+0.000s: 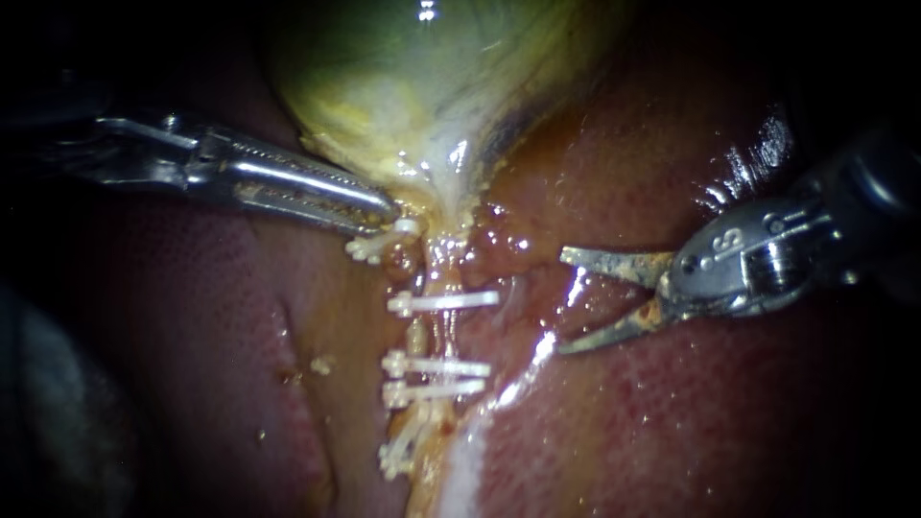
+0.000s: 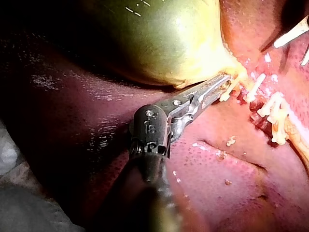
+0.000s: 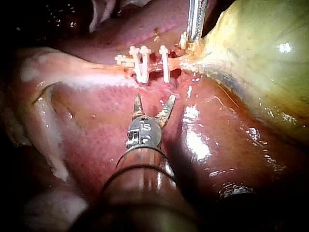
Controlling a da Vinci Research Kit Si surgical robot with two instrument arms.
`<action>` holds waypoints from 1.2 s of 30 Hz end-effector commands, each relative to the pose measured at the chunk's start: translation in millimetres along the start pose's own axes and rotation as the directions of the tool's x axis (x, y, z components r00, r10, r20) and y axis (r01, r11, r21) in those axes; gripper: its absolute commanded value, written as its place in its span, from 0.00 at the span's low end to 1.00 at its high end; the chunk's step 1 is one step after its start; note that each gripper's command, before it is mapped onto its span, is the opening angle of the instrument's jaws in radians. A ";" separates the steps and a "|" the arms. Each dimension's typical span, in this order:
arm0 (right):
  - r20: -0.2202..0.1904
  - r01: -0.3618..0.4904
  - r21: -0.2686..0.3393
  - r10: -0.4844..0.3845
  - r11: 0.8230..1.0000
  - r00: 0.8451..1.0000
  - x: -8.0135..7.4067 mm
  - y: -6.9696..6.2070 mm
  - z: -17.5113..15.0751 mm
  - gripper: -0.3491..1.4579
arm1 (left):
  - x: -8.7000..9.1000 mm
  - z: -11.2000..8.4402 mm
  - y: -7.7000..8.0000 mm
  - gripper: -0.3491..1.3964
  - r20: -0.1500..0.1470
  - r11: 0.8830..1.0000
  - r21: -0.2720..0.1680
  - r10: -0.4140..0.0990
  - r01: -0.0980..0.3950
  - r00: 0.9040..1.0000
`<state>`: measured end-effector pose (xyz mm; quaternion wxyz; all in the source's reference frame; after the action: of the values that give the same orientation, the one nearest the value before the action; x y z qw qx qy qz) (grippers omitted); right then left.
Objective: Go to the cutting position right tube
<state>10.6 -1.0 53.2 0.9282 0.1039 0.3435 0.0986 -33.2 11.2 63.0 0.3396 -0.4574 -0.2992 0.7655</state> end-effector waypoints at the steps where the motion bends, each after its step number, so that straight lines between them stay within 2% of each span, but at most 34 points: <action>1: 0.000 0.000 0.003 0.000 1.000 1.000 0.0 0.0 0.0 0.99 | 0.1 -0.2 0.0 0.00 0.000 1.000 -0.001 0.000 0.000 1.000; 5: 0.000 -0.001 0.003 0.001 1.000 1.000 0.0 0.0 -0.1 0.99 | 1.1 -1.7 0.0 0.00 0.004 1.000 -0.014 -0.005 0.005 1.000; 7: 0.000 -0.001 0.004 0.001 1.000 1.000 0.1 0.0 -0.1 0.99 | 2.2 -3.1 -0.1 0.00 -0.004 1.000 0.001 -0.012 0.012 1.000; 8: 0.000 -0.001 0.004 0.001 1.000 1.000 0.1 0.0 -0.1 0.99 | 3.0 -4.1 -0.1 0.00 -0.016 1.000 0.010 -0.018 0.018 1.000; 12: 0.000 -0.002 0.009 0.002 1.000 1.000 0.2 0.0 -0.1 0.99 | 6.0 -7.7 0.2 0.00 -0.071 0.999 0.037 0.019 -0.017 0.997; 15: 0.000 -0.002 0.015 0.002 1.000 1.000 0.4 0.0 0.0 0.99 | 7.5 -9.5 0.8 0.00 -0.098 0.998 0.047 0.035 -0.030 0.995; 20: -0.012 -0.006 0.024 0.006 1.000 1.000 0.7 -0.1 0.3 0.99 | 7.5 -9.6 1.1 0.00 -0.106 0.997 0.072 0.042 -0.034 0.993; 24: -0.054 -0.008 0.040 0.011 0.999 0.998 1.2 -0.2 0.6 0.99 | 7.1 -9.1 1.1 0.00 -0.104 0.997 0.065 0.043 -0.037 0.994; 32: -0.127 -0.111 0.108 0.124 0.988 0.984 3.4 0.0 3.0 0.96 | 6.9 -9.3 0.7 0.00 -0.102 0.997 0.061 0.044 -0.038 0.994; 36: -0.128 -0.151 0.115 0.165 0.982 0.978 4.3 0.3 4.5 0.96 | 6.9 -9.7 0.5 0.00 -0.102 0.998 0.059 0.044 -0.038 0.994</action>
<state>17.0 -0.1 54.0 0.8826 0.1767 0.4034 0.1645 -26.8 17.7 55.4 0.3518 -0.4923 -0.2496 0.7561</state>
